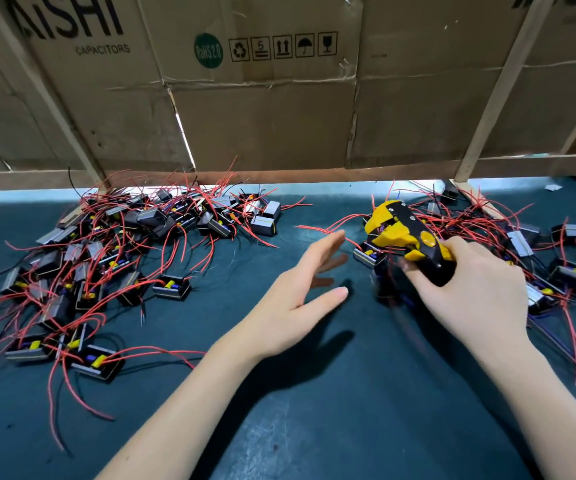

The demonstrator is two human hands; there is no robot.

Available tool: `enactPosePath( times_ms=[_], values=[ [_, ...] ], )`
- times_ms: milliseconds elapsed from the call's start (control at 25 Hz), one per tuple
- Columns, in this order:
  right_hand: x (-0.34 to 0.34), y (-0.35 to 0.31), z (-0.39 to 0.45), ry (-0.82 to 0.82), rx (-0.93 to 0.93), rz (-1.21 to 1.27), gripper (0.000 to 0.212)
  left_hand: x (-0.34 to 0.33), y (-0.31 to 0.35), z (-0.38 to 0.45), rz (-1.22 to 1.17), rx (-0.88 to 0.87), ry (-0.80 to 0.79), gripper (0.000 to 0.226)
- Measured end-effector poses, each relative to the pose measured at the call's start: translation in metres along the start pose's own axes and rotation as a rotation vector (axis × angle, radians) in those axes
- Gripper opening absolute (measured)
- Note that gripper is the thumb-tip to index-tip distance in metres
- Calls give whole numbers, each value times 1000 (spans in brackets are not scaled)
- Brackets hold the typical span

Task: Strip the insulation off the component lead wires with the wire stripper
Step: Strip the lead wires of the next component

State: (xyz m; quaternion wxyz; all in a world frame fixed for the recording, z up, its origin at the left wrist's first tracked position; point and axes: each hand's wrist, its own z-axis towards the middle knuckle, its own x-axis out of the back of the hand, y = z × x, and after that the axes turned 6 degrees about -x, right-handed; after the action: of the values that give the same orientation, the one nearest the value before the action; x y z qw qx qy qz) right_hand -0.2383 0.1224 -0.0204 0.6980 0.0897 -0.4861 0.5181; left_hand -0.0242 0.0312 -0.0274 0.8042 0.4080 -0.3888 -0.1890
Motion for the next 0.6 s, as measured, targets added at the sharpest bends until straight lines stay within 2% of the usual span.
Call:
enactPosePath(
  times_ms=[80, 160, 200, 280, 360, 440, 520, 600],
  values=[
    [3, -1, 1, 11, -28, 69, 42, 12, 0, 0, 199, -15, 103, 61],
    [5, -1, 1, 27, -50, 166, 41, 37, -6, -4, 454, 19, 321, 48],
    [6, 0, 2, 30, -60, 227, 40, 52, -9, -8, 595, 83, 433, 38],
    [7, 0, 3, 29, -71, 336, 37, 85, -16, -21, 804, 346, 582, 24],
    [9, 1, 3, 26, -67, 392, 36, 110, -21, -35, 882, 685, 521, 17],
    [9, 0, 3, 24, -66, 387, 34, 120, -23, -44, 879, 858, 371, 14],
    [8, 0, 2, 17, -68, 368, 32, 119, -22, -44, 841, 823, 383, 14],
    [7, -1, 1, 7, -60, 358, 32, 116, -18, -40, 814, 759, 407, 29]
  ],
)
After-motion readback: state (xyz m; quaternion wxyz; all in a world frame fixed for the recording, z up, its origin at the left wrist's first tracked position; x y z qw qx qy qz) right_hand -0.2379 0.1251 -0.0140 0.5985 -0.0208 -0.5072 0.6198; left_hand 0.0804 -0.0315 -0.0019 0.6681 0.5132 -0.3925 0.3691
